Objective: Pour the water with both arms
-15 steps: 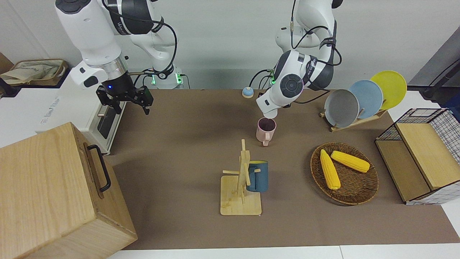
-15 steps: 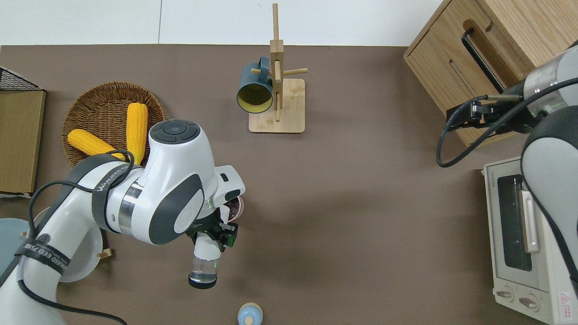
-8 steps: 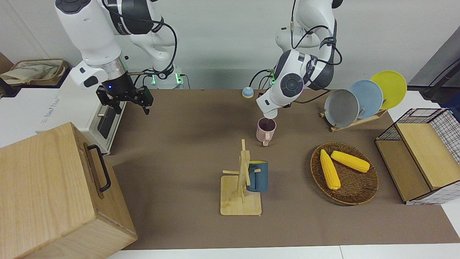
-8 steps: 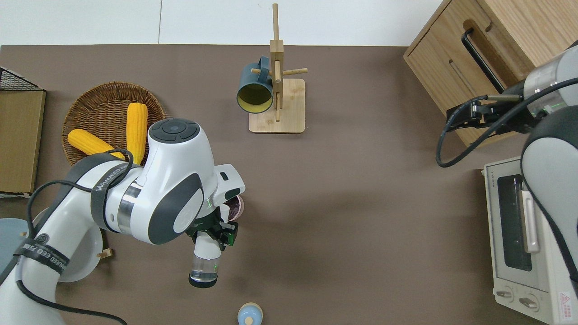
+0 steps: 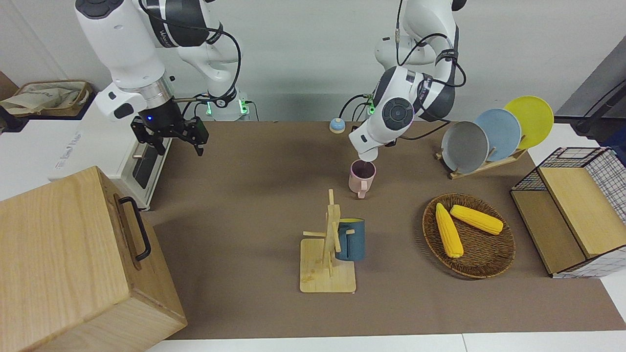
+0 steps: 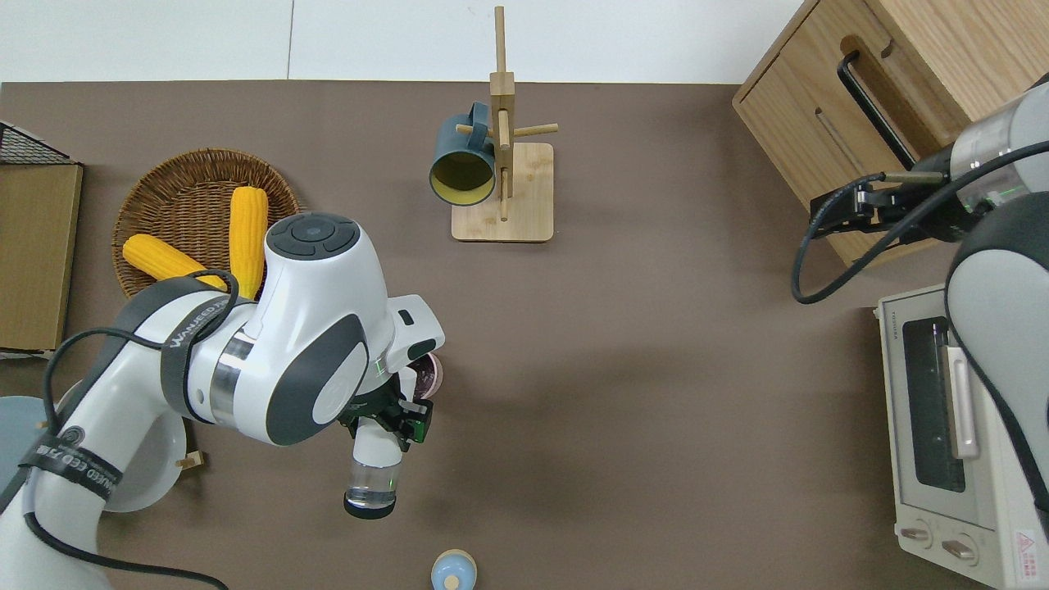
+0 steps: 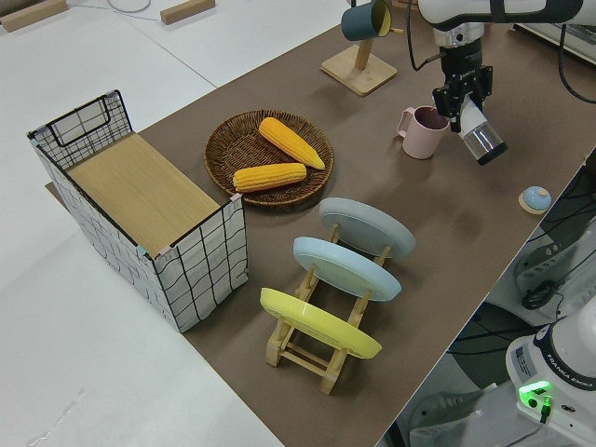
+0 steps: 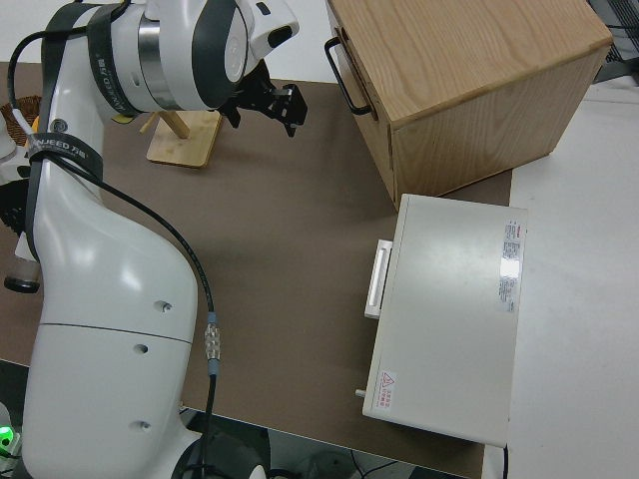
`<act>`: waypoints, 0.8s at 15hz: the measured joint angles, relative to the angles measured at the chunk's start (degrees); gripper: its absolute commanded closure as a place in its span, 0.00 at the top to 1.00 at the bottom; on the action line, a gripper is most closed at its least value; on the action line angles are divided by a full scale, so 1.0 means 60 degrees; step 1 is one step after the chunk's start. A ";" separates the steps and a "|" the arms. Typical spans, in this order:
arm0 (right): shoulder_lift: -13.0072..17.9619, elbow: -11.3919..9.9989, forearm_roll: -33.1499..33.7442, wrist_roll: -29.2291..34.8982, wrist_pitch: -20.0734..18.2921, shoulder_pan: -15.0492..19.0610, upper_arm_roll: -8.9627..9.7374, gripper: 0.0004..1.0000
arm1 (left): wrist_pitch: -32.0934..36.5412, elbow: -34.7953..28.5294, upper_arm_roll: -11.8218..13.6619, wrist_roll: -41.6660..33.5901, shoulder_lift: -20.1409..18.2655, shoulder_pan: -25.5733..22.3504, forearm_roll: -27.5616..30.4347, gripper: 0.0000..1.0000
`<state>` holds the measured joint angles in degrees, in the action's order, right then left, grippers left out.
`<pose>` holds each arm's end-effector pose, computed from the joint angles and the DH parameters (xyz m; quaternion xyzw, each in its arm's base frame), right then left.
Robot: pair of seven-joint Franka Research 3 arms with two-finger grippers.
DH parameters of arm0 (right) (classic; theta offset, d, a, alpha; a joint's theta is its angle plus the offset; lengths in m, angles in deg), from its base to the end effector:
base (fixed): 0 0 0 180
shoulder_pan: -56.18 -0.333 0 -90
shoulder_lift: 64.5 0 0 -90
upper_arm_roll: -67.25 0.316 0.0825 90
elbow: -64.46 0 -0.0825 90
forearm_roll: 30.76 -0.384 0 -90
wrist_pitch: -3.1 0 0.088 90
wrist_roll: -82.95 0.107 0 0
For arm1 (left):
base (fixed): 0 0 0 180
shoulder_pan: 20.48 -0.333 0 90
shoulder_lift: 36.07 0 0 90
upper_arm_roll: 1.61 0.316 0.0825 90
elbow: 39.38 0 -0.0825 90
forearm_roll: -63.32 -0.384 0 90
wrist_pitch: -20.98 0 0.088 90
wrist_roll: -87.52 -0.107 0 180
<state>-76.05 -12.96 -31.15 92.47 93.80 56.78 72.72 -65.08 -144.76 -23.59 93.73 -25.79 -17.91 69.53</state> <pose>0.6157 0.0467 0.6117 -0.9989 0.0417 -0.0138 0.0148 0.4917 -0.2291 0.4090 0.9530 -0.1496 -0.2628 0.0172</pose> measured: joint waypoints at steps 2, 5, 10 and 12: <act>0.0000 0.0000 0.0000 0.0000 0.0000 0.0000 0.0000 0.99 | -0.0332 -0.0127 0.0000 0.0057 -0.0203 -0.0001 0.0000 0.00; 0.0000 0.0000 0.0000 0.0000 0.0000 0.0000 0.0000 0.99 | -0.1540 -0.1066 -0.0001 0.0084 -0.1006 -0.0001 0.0041 0.00; 0.0000 0.0000 0.0000 0.0000 0.0000 0.0000 0.0000 0.99 | -0.3727 -0.3339 -0.0030 0.0083 -0.2728 0.0021 0.0273 0.00; 0.0000 0.0000 0.0000 0.0000 0.0000 0.0000 0.0000 0.99 | -0.4501 -0.4063 -0.0092 0.0081 -0.3209 0.0032 0.0296 0.00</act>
<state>-76.05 -12.96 -31.15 92.47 93.80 56.78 72.72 -92.08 -169.14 -24.15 94.22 -45.05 -17.72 71.31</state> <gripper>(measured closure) 0.004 0.366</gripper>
